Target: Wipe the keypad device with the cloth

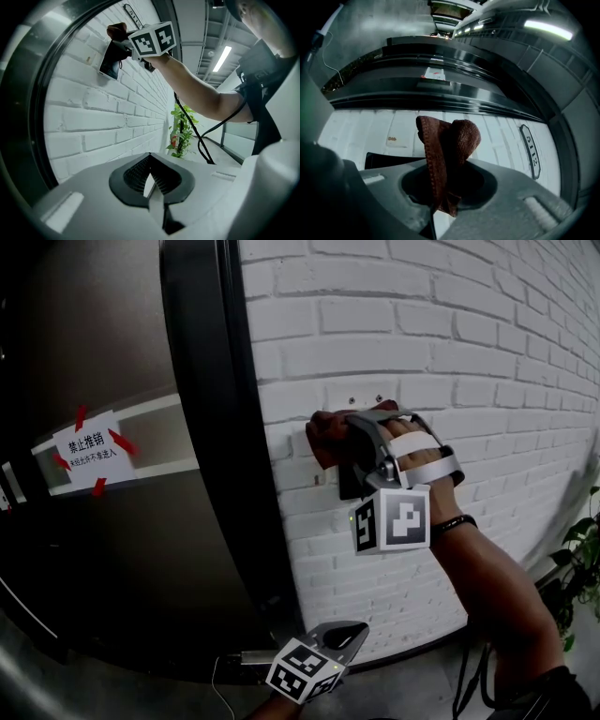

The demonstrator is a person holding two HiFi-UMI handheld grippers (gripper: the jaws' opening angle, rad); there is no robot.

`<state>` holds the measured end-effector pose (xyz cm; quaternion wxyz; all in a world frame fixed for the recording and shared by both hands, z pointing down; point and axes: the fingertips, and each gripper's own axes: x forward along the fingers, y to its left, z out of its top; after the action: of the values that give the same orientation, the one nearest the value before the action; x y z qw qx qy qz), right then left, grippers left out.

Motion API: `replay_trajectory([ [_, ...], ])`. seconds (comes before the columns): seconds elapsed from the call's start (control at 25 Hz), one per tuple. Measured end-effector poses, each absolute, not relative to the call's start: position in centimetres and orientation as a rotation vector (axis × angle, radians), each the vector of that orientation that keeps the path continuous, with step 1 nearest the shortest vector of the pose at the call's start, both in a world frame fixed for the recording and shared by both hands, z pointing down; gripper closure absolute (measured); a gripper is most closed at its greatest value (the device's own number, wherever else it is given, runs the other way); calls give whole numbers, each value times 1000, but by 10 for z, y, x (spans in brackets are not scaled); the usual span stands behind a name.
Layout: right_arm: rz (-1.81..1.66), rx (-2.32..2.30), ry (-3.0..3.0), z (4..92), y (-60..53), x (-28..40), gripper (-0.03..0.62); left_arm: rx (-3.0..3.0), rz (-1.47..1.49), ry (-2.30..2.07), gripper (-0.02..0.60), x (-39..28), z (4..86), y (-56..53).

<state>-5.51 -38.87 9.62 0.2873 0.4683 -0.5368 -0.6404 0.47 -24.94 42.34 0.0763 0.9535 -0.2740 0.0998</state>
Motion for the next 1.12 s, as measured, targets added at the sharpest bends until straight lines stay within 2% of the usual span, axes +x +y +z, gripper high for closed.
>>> replay_trajectory([
  [1.12,-1607,1206,-1517,188,-394,-41,543,2824,290,-835,565,2,426,-246],
])
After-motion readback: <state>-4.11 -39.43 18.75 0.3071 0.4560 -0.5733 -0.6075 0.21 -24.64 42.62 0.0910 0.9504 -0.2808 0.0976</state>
